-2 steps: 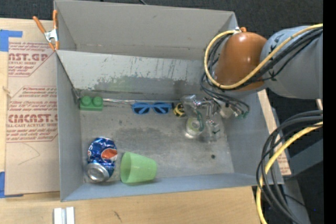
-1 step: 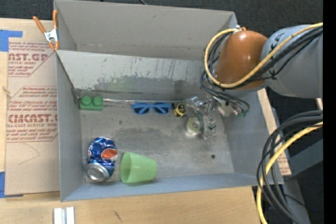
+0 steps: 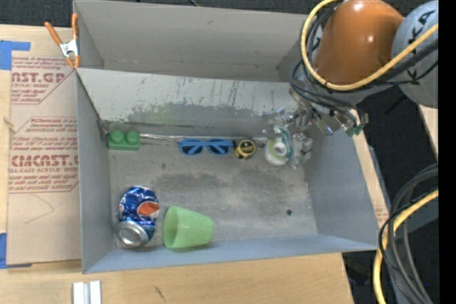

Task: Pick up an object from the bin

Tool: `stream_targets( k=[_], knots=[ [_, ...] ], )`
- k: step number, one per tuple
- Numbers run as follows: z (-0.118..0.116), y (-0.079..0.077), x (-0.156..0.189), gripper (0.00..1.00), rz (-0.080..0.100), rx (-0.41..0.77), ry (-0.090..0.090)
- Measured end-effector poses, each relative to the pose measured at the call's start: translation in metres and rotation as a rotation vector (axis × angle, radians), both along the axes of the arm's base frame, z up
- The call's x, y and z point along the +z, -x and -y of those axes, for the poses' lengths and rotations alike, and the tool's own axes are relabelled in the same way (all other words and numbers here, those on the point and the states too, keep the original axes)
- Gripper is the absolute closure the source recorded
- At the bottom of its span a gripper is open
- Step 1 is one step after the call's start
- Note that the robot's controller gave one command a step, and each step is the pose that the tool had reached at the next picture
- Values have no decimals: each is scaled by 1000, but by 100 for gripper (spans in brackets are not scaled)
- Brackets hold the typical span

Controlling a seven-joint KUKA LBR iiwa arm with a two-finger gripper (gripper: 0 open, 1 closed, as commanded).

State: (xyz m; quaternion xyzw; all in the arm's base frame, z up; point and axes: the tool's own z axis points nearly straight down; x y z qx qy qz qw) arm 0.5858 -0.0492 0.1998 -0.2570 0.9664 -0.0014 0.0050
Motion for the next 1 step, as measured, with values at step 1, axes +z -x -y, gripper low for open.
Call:
stream_targets(
  k=[1],
  knots=[
    [3,7,109,100,2,27,1]
  ],
)
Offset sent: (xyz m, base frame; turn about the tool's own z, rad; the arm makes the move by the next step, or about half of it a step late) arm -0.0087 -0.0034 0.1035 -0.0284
